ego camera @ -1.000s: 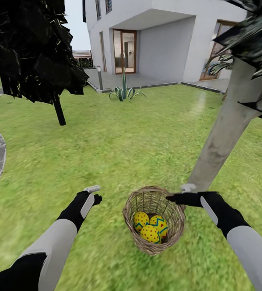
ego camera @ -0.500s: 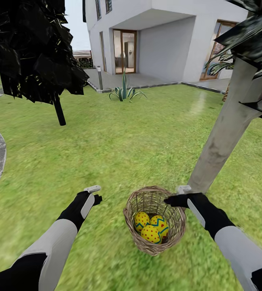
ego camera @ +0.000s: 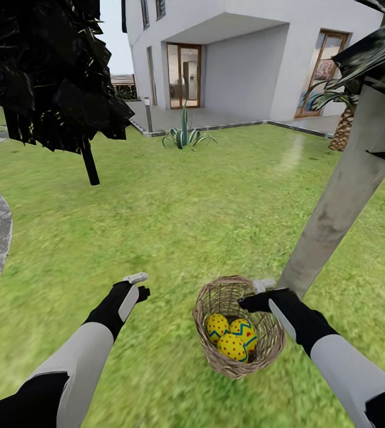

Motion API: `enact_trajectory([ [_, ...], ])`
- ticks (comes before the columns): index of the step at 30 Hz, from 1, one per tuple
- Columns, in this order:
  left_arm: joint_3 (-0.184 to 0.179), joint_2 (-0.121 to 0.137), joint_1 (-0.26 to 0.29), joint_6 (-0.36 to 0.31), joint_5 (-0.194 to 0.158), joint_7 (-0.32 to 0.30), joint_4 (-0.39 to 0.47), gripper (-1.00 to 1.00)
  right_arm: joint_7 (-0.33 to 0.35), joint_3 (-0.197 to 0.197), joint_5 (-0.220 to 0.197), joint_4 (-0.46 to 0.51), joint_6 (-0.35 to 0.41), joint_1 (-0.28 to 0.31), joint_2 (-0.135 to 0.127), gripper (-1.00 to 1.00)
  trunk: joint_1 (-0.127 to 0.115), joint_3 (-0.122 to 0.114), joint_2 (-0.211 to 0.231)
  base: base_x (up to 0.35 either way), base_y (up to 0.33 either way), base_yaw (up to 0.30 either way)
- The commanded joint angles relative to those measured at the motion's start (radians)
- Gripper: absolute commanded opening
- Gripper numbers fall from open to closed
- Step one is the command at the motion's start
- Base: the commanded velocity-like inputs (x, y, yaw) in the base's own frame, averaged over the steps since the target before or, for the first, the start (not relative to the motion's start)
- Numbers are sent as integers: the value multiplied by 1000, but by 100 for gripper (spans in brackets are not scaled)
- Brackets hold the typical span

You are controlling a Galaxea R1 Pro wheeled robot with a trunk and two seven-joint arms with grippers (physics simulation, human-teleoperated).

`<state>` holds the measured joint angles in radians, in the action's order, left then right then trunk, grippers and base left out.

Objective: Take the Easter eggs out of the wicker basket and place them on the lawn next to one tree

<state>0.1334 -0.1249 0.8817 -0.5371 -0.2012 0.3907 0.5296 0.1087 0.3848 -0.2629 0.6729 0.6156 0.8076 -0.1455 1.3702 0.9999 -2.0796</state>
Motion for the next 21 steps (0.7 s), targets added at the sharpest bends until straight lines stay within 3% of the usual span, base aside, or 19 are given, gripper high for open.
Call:
enact_trajectory([
  [1, 3, -1, 0, -2, -11, 7, 2, 100, 0, 4, -2, -14, 4, 1, -1, 100, 0, 1, 0, 1, 3, 0],
  [7, 3, 5, 0, -3, -11, 7, 25, 100, 0, 2, -3, -58, 5, 1, -2, 100, 0, 1, 0, 0, 1, 0],
  [9, 7, 9, 1, -6, -12, 1, 84, 100, 0, 3, -3, -60, 6, 1, -2, 100, 0, 1, 0, 0, 0, 0],
  [12, 16, 14, 1, -13, -19, -59, 177, 100, 0, 3, -3, -61, 6, 1, -2, 100, 0, 1, 0, 0, 0, 0],
  [13, 22, 20, 1, -17, -29, -105, 213, 100, 0, 3, -3, -61, 6, 1, -2, 100, 0, 1, 0, 0, 0, 0],
  [14, 33, 30, 2, -26, -61, -188, 259, 100, 0, 3, -3, -61, 6, 1, -2, 100, 0, 1, 0, 0, 0, 0],
  [15, 52, 45, 2, -61, -153, -324, 320, 100, 1, 3, -3, -60, 6, 1, -2, 100, 0, 1, 0, 0, 0, 0],
  [17, 62, 60, 2, -90, -260, -406, 351, 100, 0, 3, -3, -60, 7, 1, -2, 100, 0, 1, 0, 0, 0, 0],
  [18, 64, 64, 2, -94, -290, -424, 357, 100, 0, 3, -3, -60, 7, 1, -2, 100, 0, 1, 0, 0, 0, 0],
  [20, 62, 72, 2, -103, -409, -484, 379, 100, 0, 4, -2, -59, 7, 1, -2, 100, 0, 1, 0, 0, 0, 0],
  [21, 61, 72, 2, -103, -433, -496, 387, 100, 0, 4, -2, -60, 7, 1, -2, 100, 0, 1, 0, 0, 0, 0],
])
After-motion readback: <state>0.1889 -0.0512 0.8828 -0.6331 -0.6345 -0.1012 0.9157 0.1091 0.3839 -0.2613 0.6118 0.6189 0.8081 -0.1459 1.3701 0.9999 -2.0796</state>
